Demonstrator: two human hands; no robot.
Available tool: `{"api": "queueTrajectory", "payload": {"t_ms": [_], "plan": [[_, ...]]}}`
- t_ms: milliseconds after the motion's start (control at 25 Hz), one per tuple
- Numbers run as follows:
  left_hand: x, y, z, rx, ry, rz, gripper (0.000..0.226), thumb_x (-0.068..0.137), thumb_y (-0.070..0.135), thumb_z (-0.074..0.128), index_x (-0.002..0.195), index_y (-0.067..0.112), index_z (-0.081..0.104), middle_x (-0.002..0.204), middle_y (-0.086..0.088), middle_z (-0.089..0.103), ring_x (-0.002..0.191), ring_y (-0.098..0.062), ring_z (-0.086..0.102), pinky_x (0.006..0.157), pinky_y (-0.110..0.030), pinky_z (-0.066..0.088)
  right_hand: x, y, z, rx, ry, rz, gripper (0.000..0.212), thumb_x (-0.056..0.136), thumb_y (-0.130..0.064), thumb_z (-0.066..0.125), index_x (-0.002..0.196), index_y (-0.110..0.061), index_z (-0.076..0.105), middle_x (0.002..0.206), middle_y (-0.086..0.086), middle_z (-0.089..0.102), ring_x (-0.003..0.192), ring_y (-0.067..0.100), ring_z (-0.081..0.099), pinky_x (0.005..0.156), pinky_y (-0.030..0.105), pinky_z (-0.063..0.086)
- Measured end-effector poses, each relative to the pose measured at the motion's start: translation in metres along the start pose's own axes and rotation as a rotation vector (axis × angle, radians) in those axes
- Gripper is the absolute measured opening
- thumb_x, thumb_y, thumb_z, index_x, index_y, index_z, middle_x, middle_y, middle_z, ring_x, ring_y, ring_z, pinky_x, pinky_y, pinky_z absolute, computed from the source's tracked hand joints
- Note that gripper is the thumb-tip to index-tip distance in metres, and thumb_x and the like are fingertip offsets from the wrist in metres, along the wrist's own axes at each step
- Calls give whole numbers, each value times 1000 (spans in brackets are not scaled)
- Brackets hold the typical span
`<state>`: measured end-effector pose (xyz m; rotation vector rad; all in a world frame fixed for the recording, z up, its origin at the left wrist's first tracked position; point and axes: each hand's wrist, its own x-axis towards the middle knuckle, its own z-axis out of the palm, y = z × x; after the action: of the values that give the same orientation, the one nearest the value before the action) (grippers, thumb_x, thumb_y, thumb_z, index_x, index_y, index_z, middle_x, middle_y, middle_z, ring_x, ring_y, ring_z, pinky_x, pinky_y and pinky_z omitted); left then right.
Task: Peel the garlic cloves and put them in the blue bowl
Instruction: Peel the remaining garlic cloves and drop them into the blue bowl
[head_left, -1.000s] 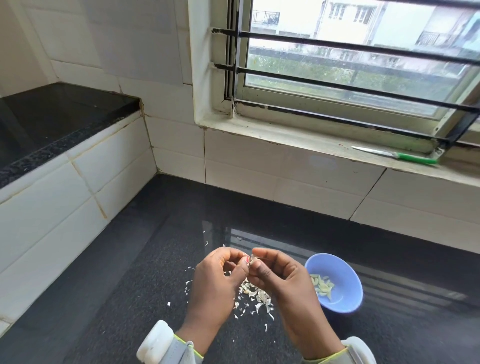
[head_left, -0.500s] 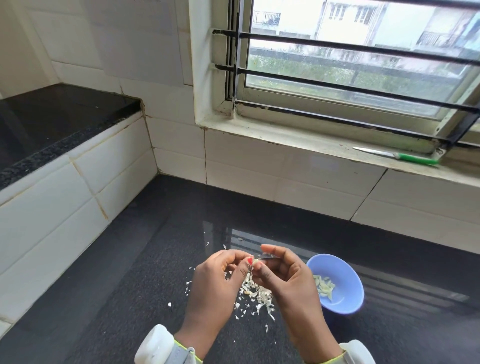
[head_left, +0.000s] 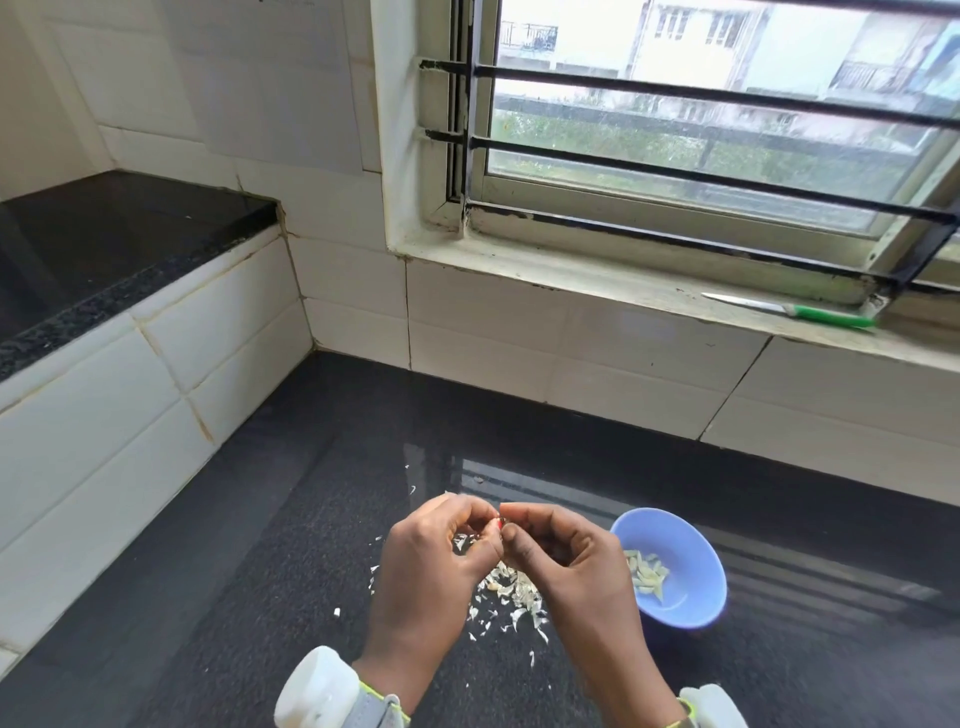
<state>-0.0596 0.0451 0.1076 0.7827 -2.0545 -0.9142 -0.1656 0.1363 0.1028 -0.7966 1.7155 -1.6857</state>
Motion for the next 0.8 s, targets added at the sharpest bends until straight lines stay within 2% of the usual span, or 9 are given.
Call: {"api": "queueTrajectory", "payload": {"t_ms": [120, 240, 320, 400, 480, 640, 800], "plan": [[-1, -1, 1, -1, 1, -30, 13, 78, 16, 74, 73, 24, 66, 70, 15, 63, 70, -4, 60, 58, -11, 43, 0, -1, 2, 133, 9, 55, 18, 74, -16, 77, 91, -9, 76, 87, 11, 76, 85, 25, 73, 77, 32, 58], [-1, -4, 0, 4, 16, -55, 13, 79, 16, 72, 72, 24, 66, 69, 15, 63, 71, -4, 60, 59, -9, 41, -1, -3, 1, 247, 22, 108, 22, 71, -13, 75, 91, -5, 74, 84, 14, 75, 78, 20, 72, 70, 25, 57], [-2, -5, 0, -5, 19, -81, 11, 84, 27, 66, 73, 26, 64, 69, 15, 63, 73, -3, 60, 60, -8, 40, -2, -5, 0, 293, 19, 135, 20, 73, -9, 74, 92, -4, 74, 83, 14, 75, 75, 17, 71, 68, 22, 56], [-3, -6, 1, -13, -5, -115, 25, 86, 46, 52, 73, 28, 62, 69, 14, 63, 72, -2, 59, 61, -12, 42, -2, -5, -1, 314, 24, 153, 17, 73, -8, 74, 90, -5, 75, 82, 15, 74, 74, 18, 70, 67, 22, 56], [-4, -7, 1, -17, -3, -137, 36, 87, 54, 50, 67, 26, 59, 64, 12, 61, 66, -2, 58, 57, -13, 40, -2, -6, -1, 322, 34, 163, 14, 72, -11, 75, 85, -7, 77, 81, 14, 74, 72, 17, 69, 66, 22, 56], [-1, -3, 1, -63, 25, -156, 14, 79, 25, 74, 72, 26, 63, 68, 14, 63, 67, -3, 60, 57, -10, 42, -2, -8, -1, 316, 37, 161, 10, 72, -14, 74, 81, -11, 79, 80, 15, 74, 70, 17, 69, 64, 23, 56], [3, 4, -3, -94, -14, 18, 4, 81, 25, 73, 84, 27, 71, 79, 14, 66, 75, -5, 63, 60, -15, 47, 0, -8, -3, 235, 51, 124, 10, 72, -15, 76, 79, -9, 78, 78, 16, 74, 68, 17, 68, 64, 22, 55]]}}
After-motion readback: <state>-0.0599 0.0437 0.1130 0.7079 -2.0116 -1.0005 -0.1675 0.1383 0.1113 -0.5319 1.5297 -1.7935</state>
